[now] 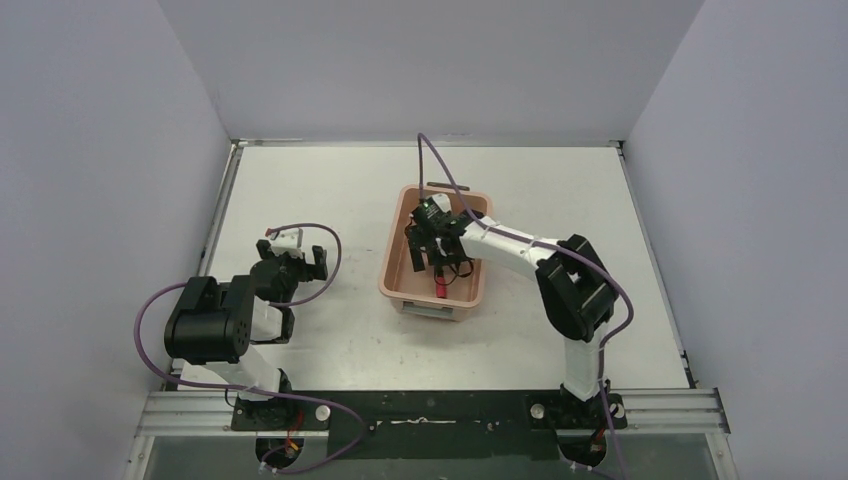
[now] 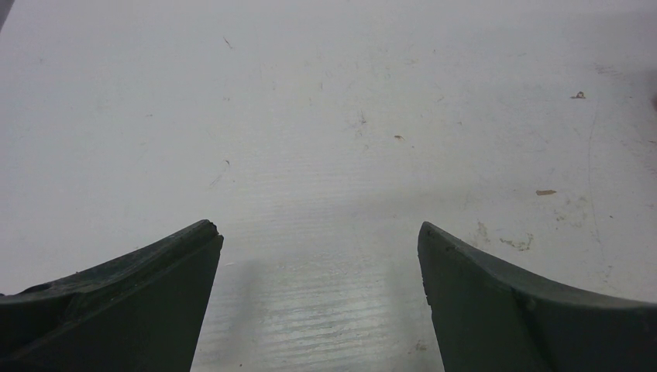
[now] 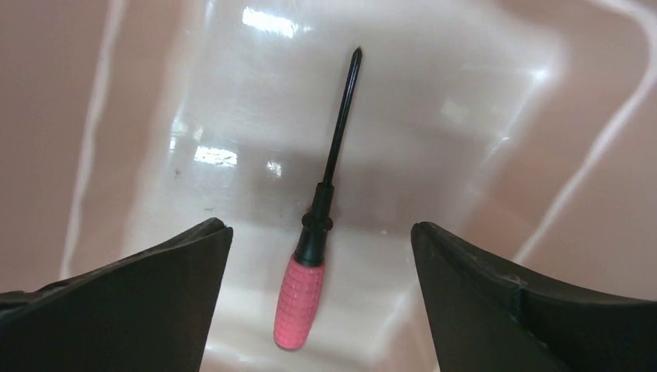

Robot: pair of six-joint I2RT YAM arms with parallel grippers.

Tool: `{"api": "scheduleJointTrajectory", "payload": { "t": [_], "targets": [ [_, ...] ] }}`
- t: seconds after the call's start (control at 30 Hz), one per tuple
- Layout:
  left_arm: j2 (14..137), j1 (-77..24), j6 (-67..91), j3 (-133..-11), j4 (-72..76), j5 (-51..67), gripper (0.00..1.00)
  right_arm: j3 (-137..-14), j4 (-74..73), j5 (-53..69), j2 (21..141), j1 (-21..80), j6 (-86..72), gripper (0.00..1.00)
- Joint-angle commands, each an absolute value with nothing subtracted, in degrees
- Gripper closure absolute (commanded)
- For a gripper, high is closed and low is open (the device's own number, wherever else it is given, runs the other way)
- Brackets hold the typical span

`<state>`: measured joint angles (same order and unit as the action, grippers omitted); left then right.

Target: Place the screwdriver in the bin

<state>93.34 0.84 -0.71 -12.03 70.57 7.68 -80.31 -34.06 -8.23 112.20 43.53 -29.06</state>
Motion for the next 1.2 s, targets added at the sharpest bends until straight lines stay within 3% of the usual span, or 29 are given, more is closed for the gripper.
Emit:
{"api": "scheduleJointTrajectory", "payload": {
  "t": [0.0,0.2,0.37,0.8,0.97,1.17],
  "targets": [
    [92.67,0.7,-0.92,-12.84,73.33,7.47,0.03,-86.52,-36.36,-14.73,102.89,43.38,-26.18,0.02],
    [92.65,0.7,-0.9,-12.83,73.23,7.47,0.03,-87.67,-34.97,-15.45,94.72,41.08,-21.19,0.0],
    [92.66,0.7,-0.91,-12.83,73.25,7.45,0.03,-81.66,-29.3,-16.44,84.69,34.1,-19.88,0.0],
    [92.64,0.7,-0.92,-12.88,73.33,7.47,0.03,-44.47,-1.24,-16.81,67.37,5.3,-18.81,0.0],
    [92.64,0.7,-0.9,-12.83,73.28,7.47,0.03,-27.72,17.29,-15.12,66.05,1.66,-16.4,0.0],
    [92.72,0.7,-0.98,-13.01,73.04,7.41,0.03,-17.57,31.96,-16.23,66.98,1.27,-14.68,0.0]
  ]
}}
